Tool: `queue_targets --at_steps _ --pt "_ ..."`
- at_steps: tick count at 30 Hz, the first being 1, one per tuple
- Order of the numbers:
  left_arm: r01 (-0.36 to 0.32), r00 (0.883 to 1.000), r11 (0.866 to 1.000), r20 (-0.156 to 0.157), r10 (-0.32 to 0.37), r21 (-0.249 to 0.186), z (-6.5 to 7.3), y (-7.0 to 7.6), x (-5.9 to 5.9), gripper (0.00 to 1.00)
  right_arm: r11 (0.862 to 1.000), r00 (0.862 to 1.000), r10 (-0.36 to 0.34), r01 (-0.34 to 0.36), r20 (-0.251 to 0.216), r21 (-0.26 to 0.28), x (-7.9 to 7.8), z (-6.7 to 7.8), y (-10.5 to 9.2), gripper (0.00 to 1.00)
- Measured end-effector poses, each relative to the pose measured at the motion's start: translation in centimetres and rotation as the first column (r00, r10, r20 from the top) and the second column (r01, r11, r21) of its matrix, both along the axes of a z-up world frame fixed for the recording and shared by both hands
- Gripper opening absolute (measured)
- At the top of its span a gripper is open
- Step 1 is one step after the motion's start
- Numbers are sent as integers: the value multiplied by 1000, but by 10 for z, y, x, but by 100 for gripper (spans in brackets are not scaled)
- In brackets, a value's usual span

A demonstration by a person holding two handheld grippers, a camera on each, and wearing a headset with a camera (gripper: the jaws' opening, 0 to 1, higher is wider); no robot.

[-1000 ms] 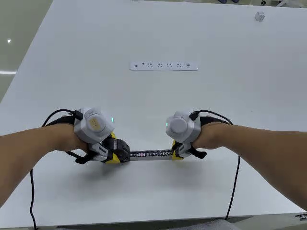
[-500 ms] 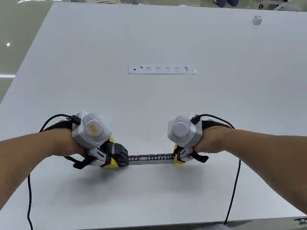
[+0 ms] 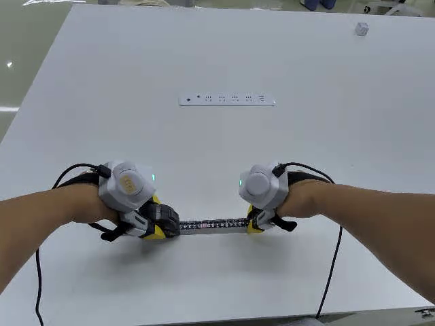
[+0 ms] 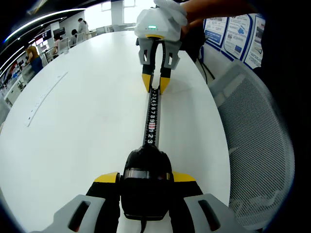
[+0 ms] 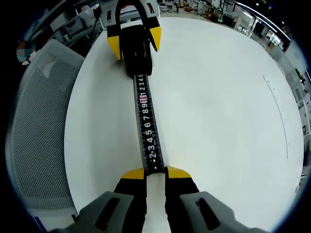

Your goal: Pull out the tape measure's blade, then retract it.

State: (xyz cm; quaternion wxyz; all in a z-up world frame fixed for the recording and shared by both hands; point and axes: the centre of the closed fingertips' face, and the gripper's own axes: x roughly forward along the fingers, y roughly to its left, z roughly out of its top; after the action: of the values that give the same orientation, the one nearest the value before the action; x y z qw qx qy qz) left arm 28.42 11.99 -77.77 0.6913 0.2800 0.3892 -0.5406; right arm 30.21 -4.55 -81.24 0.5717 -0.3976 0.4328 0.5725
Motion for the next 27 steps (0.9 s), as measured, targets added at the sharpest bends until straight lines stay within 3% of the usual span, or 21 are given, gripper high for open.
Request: queue_targets --at_steps 27 --pt "-4 1000 1000 1 4 -4 1 -1 -1 36 1000 1000 -12 12 -5 -16 0 0 -11 12"
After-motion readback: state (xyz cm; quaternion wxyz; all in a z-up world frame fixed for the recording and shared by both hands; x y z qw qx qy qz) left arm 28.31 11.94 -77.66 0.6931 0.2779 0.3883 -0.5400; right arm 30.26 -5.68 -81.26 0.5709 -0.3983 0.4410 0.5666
